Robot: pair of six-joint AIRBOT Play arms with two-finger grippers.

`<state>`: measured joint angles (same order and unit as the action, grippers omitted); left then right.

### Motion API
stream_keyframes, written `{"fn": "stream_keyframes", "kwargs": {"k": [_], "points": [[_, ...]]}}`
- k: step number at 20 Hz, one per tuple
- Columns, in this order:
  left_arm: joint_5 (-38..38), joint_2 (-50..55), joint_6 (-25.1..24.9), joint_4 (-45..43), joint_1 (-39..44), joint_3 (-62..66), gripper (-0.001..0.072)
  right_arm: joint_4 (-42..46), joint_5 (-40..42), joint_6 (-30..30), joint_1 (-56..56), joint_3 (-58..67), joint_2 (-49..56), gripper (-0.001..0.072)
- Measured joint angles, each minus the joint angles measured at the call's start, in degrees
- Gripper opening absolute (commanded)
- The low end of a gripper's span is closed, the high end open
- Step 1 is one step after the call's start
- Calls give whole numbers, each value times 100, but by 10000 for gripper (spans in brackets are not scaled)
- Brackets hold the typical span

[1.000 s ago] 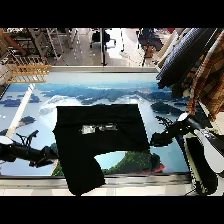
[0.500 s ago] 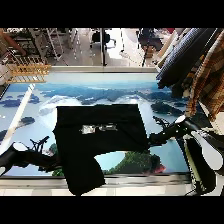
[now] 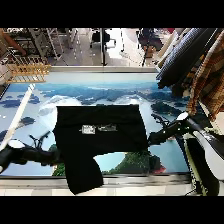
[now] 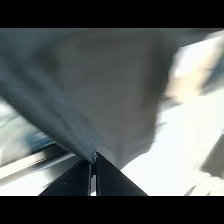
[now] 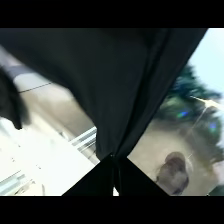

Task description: Fold the clothes and pants, and hang the long-sleeved shirts on hangers.

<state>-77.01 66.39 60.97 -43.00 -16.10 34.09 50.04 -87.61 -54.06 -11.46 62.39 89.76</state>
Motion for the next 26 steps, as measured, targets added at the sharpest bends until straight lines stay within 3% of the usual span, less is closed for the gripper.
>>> {"fn": "stream_keyframes", "kwargs": {"k": [5,8,12,13,14,15,16,20,21,23,25,26], "points": [[-334,85,-446,1510,-680,1464,0,-214,616,-787,101,562,-721,21],[98,876,-518,2334,-715,2321,0,-271,1661,-1204,304,1222,-494,22],[986,2302,-549,3128,-439,3211,3,-299,2697,-1598,553,2245,579,29],[1178,2632,-555,3283,-356,3381,69,-304,2879,-1663,590,2511,911,130],[1408,2964,-564,3475,-282,3550,336,-315,3012,-1711,610,2741,1198,410],[1539,3226,-566,3580,-232,3672,518,-291,3110,-1753,616,2949,1458,563],[1609,3462,-566,3668,-201,3768,528,-212,3145,-1753,608,3106,1639,563],[1019,3829,-634,3563,-356,3943,453,177,2791,-1764,293,3388,2035,594],[785,3818,-673,3434,-400,3963,434,175,2597,-1707,210,3418,2120,640],[442,3696,-719,2977,-437,3982,355,39,2190,-1565,96,3453,2330,642],[249,3528,-752,2535,-398,3993,331,-332,1958,-1401,76,3482,2535,642],[186,3440,-761,2328,-358,3995,243,-608,1834,-1307,105,3491,2638,639]]}}
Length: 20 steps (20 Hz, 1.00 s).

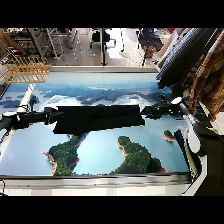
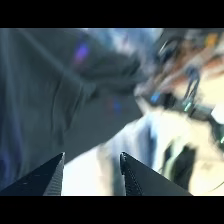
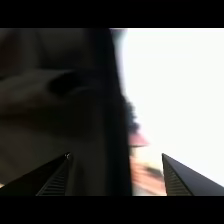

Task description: Fold the clothes and pants, and hang the long-sleeved shirts on hangers.

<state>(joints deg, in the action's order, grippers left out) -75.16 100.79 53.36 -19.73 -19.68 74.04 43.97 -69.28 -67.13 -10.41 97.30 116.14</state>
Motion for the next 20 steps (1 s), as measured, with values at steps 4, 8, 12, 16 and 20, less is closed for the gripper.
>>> {"fn": "stream_keyframes", "kwargs": {"k": [4,8,12,16,20], "points": [[-125,-192,-188,-431,293,7,2,-498,-330,374,236,111,374,24],[-168,-243,-251,-986,804,7,2,470,-975,588,380,435,238,23],[74,-245,61,-1602,1565,4,2,2798,-1749,-44,332,267,-715,23],[911,-133,208,-1838,2426,7,3,3362,-1950,-516,354,142,-1749,23],[1576,76,511,-1954,2830,15,2,2555,-1392,-1056,1010,109,-2334,23]]}}
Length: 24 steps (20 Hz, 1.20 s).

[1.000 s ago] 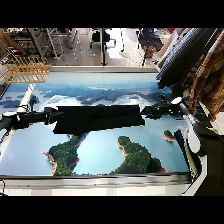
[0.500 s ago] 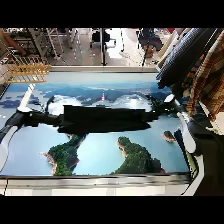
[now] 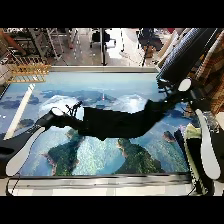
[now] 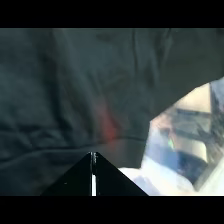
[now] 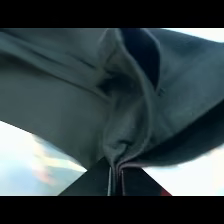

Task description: Fold the clothes and pants, and hang the long-sleeved shirts on hangers.

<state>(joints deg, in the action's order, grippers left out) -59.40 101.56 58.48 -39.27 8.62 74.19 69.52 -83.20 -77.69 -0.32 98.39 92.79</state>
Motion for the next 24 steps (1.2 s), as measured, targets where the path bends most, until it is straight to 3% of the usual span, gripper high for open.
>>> {"fn": "stream_keyframes", "kwargs": {"k": [3,7,9,10,11,15,21,23,24], "points": [[-105,-59,321,-260,-293,116,3,-435,903,-509,944,-13,-9,23],[-1213,-754,485,-498,-1325,317,3,-715,2527,-887,2389,-17,595,46],[-1543,-1176,503,-553,-1825,354,3,-1097,3418,-695,2959,81,1086,361],[-1620,-1342,505,-570,-2022,365,3,-1394,3722,-468,3171,205,1344,487],[-1641,-1447,505,-612,-2146,374,4,-1644,3851,-258,3303,358,1556,555],[-1700,-1434,476,-581,-2081,385,4,-1847,3289,15,3156,852,1816,553],[-905,-603,286,-402,-1062,398,3,-1152,1475,-955,1681,577,1204,573],[-649,-273,352,-424,-789,442,3,-1167,1099,-1086,1268,122,1047,644],[-542,-118,420,-461,-697,483,3,-1224,1001,-1084,1110,-133,1014,645]]}}
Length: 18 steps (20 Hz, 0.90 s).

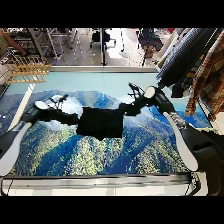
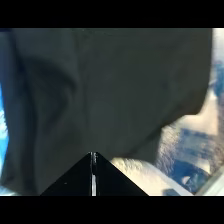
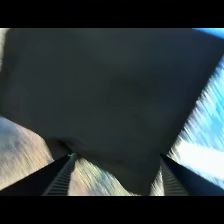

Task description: Fold the clothes and pants, and hang the long-sleeved shirts on hangers.

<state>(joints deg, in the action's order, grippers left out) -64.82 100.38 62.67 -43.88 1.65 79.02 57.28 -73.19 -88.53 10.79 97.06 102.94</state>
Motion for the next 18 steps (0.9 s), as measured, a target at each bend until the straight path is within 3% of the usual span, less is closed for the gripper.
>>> {"fn": "stream_keyframes", "kwargs": {"k": [4,10,11,12,13,14,15,18], "points": [[164,575,278,-107,160,254,3,-562,205,297,-350,-846,133,699],[42,890,533,-116,201,481,3,-1718,546,826,-498,-584,994,687],[15,905,540,-120,203,503,3,-1908,546,855,-485,-402,1158,632],[-4,911,560,-131,203,518,3,-2057,525,855,-457,-199,1333,529],[-26,914,568,-140,203,531,3,-2155,461,850,-415,26,1519,379],[-63,911,575,-146,199,540,3,-2236,402,817,-376,225,1663,136],[-120,901,579,-168,190,542,3,-2339,321,804,-332,424,1768,52],[-605,662,564,-201,103,553,2,-2409,-44,824,-271,822,1738,25]]}}
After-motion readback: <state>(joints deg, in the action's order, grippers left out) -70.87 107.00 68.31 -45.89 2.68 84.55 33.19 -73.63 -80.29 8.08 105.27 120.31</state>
